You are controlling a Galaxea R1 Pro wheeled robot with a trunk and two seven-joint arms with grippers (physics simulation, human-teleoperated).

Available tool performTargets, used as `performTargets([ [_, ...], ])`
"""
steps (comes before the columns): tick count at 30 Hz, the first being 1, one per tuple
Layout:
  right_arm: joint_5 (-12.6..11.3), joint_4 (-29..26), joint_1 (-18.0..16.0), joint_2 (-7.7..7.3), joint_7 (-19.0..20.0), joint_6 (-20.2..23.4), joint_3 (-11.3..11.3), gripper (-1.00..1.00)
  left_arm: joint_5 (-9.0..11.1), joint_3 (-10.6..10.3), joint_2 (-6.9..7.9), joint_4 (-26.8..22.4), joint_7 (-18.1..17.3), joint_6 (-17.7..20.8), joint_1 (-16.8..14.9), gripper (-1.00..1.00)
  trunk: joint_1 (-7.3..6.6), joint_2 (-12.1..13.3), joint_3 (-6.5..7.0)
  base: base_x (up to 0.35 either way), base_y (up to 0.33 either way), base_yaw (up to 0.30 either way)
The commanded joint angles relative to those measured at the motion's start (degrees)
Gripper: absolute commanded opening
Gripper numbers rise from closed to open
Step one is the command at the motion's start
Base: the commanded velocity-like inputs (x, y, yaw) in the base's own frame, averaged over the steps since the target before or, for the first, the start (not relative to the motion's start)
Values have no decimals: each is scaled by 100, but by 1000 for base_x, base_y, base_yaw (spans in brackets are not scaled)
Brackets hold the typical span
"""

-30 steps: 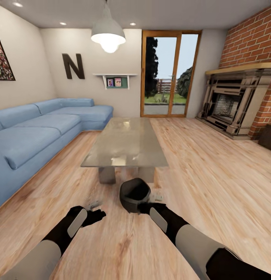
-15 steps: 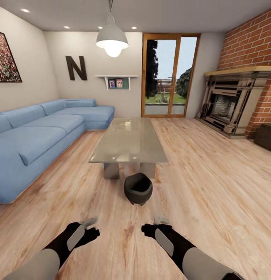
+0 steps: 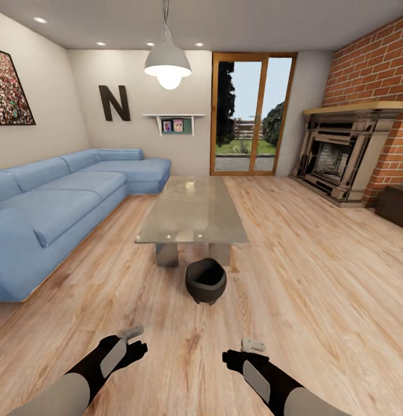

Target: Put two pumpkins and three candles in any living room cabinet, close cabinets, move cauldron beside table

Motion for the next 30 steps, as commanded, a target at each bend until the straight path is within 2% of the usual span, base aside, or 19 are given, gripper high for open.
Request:
performTargets([
  [1,-43,0,-4,-4,-44,-31,46,100,60,-44,7,-15,48,16,8,100,-24,39,13,0,0,0],
  [12,-45,235,-3,-3,-41,-667,53,100,54,-46,-1,26,48,-236,135,100,-265,480,210,0,0,0],
  [18,-44,253,-3,-4,-41,-702,55,100,46,-53,-49,328,48,-618,150,100,-397,721,318,0,0,0],
  [24,-37,415,-3,-5,-36,-752,55,100,38,-53,-61,435,48,-690,154,100,-529,962,426,0,0,0],
  [30,-26,651,-3,-5,-35,-997,55,100,36,-53,-60,450,48,-710,153,100,-661,1202,533,0,0,0],
])
